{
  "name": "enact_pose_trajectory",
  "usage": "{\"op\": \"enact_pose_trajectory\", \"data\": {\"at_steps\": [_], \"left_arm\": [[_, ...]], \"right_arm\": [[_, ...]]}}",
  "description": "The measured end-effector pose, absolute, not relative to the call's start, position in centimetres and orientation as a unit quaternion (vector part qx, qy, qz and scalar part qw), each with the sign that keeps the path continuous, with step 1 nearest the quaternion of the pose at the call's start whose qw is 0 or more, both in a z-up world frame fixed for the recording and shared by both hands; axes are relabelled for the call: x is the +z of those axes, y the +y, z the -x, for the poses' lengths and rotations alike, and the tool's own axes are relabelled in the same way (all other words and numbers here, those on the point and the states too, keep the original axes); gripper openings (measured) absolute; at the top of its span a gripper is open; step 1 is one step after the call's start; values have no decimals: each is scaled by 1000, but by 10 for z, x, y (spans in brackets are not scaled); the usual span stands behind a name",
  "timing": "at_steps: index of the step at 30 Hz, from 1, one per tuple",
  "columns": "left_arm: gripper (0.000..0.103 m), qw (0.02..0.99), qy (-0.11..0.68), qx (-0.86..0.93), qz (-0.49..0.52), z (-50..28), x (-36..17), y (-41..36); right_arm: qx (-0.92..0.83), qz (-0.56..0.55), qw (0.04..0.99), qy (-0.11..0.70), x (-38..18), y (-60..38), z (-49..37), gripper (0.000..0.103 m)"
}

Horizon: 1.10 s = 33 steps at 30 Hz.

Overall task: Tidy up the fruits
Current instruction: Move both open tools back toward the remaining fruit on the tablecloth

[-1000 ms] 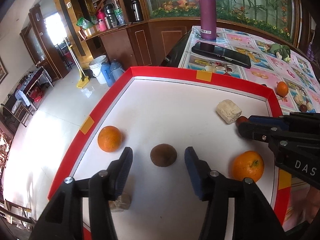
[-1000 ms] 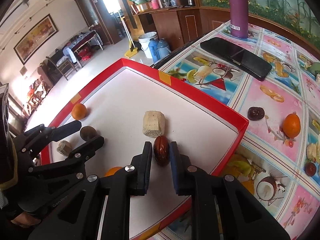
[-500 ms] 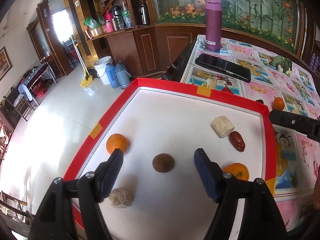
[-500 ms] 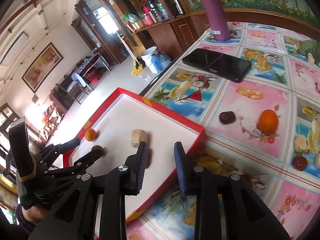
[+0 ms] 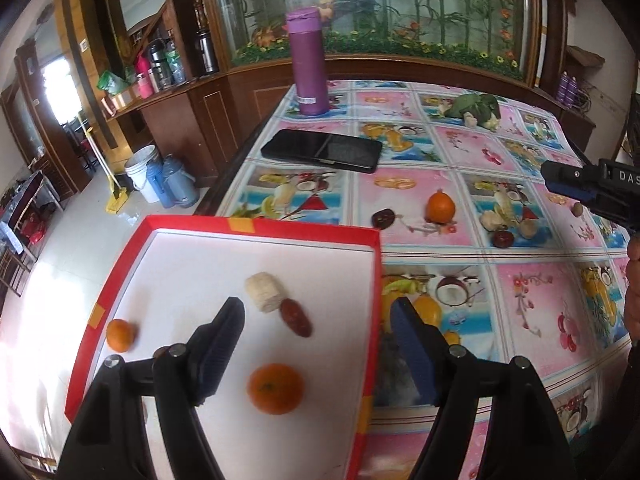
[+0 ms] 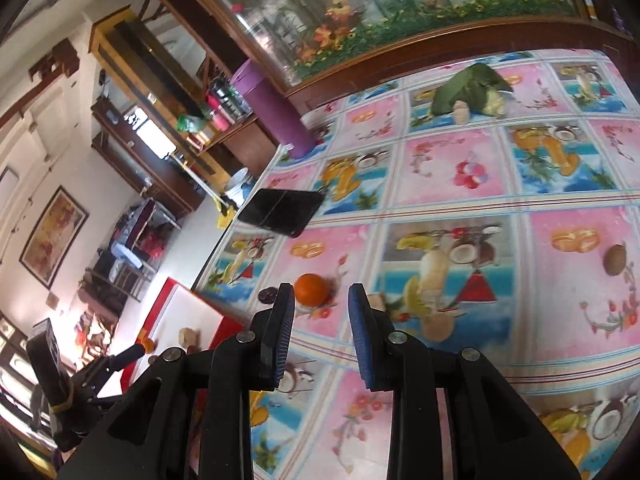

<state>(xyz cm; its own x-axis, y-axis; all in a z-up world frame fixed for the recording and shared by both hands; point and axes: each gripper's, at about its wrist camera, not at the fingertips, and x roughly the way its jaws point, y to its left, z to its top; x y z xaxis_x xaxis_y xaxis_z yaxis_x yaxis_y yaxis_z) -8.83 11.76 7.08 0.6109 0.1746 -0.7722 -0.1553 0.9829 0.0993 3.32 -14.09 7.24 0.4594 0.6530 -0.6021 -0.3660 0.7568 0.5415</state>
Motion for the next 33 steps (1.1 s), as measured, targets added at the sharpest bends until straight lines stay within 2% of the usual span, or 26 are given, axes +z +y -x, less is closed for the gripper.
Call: {"op": "enact_pose_trajectory", "data": {"at_steps": [10,20,26,33], "left_arm": [[78,889,453,49,-47,53,62,61],[78,883,465,18,-61,25,55,27],[78,880,471,-11,-60,14,46,1],[78,878,474,-25,-57,4,35,-9]], "right_arm": [[241,-157,840,459,57,-199,-49,27],[122,-262,860,420,52,-316,-74,28],[115,-225,850,462,36,-302,-89,28],[79,-161,862,475,27,-286,-88,28]]}}
